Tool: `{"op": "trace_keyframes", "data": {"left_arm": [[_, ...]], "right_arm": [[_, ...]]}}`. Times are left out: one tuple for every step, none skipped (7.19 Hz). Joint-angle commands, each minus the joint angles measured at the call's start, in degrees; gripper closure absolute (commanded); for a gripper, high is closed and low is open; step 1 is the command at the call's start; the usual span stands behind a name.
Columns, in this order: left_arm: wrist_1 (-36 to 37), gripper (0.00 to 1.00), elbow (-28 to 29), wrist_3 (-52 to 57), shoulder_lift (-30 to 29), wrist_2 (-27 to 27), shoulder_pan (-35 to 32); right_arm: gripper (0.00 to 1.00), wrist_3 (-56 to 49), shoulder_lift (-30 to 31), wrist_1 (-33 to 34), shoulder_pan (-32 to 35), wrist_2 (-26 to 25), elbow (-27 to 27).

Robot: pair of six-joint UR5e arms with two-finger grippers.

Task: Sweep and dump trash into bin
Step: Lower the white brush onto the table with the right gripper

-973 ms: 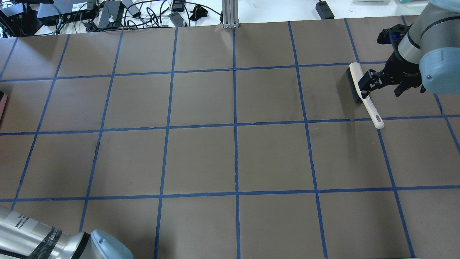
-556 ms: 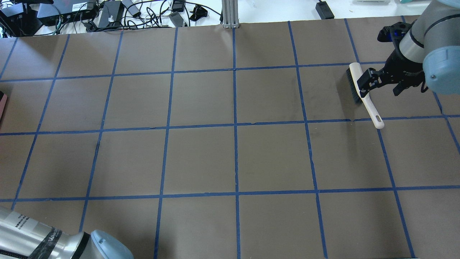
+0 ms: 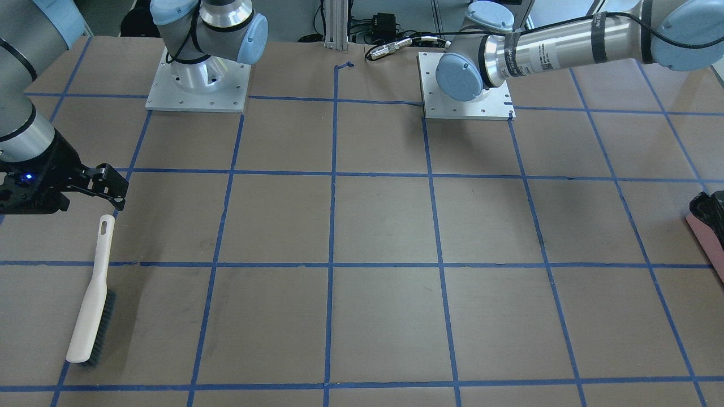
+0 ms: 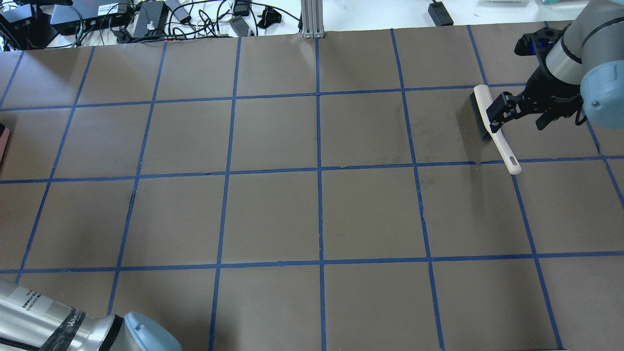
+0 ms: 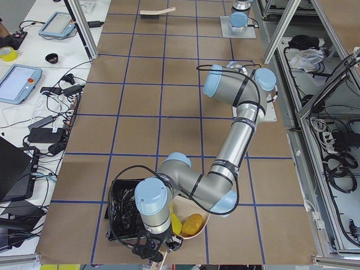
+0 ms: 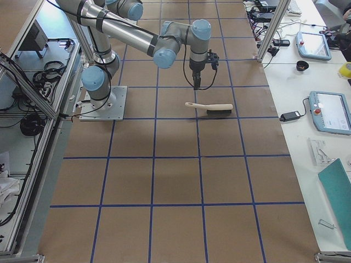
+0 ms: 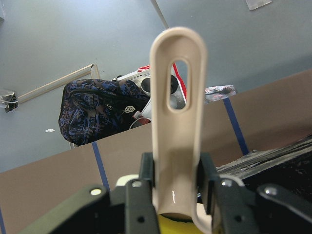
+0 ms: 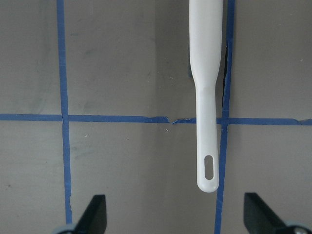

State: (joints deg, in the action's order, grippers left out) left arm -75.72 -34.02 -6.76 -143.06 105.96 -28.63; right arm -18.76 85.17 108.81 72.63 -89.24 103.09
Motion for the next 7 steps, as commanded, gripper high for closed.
{"op": "trace_keyframes", "data": {"left_arm": [[-0.1,1.0,-0.2,0.3,0.1,1.3,-0.3],[0.0,1.0,-0.2,0.3,0.1,1.3,-0.3],[0.0,1.0,-0.2,2.8,0.1,2.0,-0.3],[0.0,1.0,0.1,3.2,0.5,3.0,-0.3],[0.0,1.0,0.5,2.5,1.8,3.5,-0.2],[2.1,1.0,0.8,3.1,2.9,3.5,-0.5],[5.2,1.0,0.8,6.3,3.0,3.5,-0.5]], "right_arm": [[0.0,-0.1,0.2,-0.3,0.0,1.3,0.0],[0.0,-0.2,0.2,-0.7,0.0,1.3,0.0],[0.0,-1.0,0.2,-1.1,0.0,1.3,0.0],[0.0,-1.0,0.2,-1.1,0.0,1.4,-0.1],[0.0,-1.0,0.7,-1.2,-0.2,1.2,-0.2],[0.0,-1.0,2.0,-1.3,0.0,1.4,-0.1],[0.0,-1.0,2.0,-1.3,0.0,2.4,0.0]]}}
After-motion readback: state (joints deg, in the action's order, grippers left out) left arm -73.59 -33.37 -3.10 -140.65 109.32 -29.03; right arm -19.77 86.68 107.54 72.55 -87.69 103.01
